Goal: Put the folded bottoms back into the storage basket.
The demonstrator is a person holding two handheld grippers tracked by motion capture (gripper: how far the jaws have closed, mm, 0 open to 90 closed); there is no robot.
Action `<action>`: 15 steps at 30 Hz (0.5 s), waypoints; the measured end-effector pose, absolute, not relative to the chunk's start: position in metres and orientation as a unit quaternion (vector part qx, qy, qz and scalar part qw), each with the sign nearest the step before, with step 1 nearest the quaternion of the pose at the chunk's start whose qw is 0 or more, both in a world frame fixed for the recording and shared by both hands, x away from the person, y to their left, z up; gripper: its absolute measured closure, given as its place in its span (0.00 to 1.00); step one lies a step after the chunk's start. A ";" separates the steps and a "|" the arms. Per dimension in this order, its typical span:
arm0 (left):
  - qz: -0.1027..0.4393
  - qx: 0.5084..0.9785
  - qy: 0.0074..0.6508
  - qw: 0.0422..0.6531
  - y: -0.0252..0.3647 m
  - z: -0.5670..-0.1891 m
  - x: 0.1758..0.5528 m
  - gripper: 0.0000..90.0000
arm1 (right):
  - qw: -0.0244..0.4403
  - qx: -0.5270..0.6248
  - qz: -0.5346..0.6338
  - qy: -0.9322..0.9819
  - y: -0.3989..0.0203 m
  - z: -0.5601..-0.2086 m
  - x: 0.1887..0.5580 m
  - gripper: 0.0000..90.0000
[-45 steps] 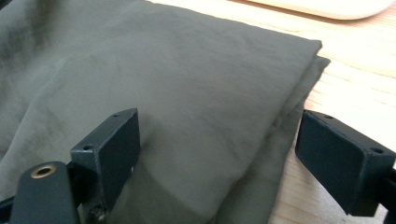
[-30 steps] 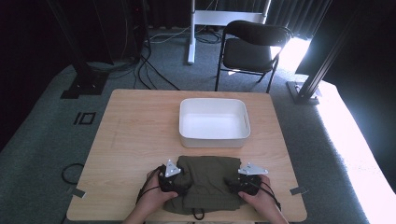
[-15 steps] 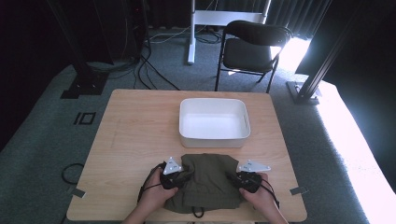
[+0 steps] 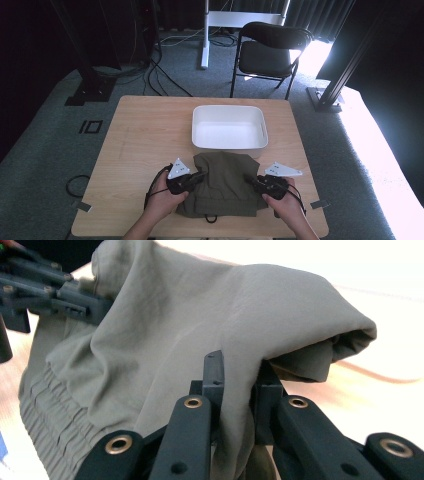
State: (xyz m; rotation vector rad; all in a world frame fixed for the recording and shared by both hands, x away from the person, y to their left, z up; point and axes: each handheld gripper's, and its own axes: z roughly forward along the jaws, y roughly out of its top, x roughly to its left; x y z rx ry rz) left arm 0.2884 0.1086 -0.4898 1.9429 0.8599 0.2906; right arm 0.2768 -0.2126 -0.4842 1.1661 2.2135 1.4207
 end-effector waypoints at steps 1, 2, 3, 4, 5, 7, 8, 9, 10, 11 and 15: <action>0.121 0.798 0.348 0.477 0.108 -0.486 0.289 0.93 | 0.134 0.400 0.491 0.762 -0.213 -0.481 0.277 0.91; 0.120 0.796 0.349 0.480 0.109 -0.483 0.290 0.93 | 0.135 0.399 0.495 0.760 -0.214 -0.477 0.278 0.91; 0.123 0.793 0.349 0.483 0.108 -0.480 0.292 0.93 | 0.133 0.399 0.500 0.757 -0.215 -0.474 0.280 0.91; 0.123 0.795 0.347 0.483 0.108 -0.476 0.293 0.93 | 0.137 0.397 0.500 0.758 -0.215 -0.470 0.281 0.91; 0.123 0.791 0.348 0.488 0.109 -0.473 0.295 0.93 | 0.136 0.397 0.505 0.754 -0.215 -0.467 0.283 0.91; 0.125 0.790 0.346 0.490 0.109 -0.466 0.298 0.93 | 0.136 0.398 0.508 0.752 -0.216 -0.460 0.287 0.91; 0.125 0.790 0.346 0.490 0.109 -0.466 0.298 0.93 | 0.136 0.398 0.508 0.752 -0.216 -0.460 0.287 0.91; 0.128 0.789 0.345 0.493 0.109 -0.459 0.302 0.93 | 0.135 0.397 0.511 0.750 -0.216 -0.457 0.289 0.91; 0.128 0.787 0.344 0.495 0.109 -0.456 0.303 0.93 | 0.135 0.397 0.516 0.747 -0.217 -0.451 0.292 0.91; 0.128 0.785 0.344 0.499 0.109 -0.453 0.306 0.93 | 0.137 0.396 0.517 0.747 -0.218 -0.447 0.294 0.91; 0.128 0.780 0.346 0.506 0.109 -0.441 0.316 0.93 | 0.141 0.396 0.527 0.738 -0.220 -0.435 0.303 0.91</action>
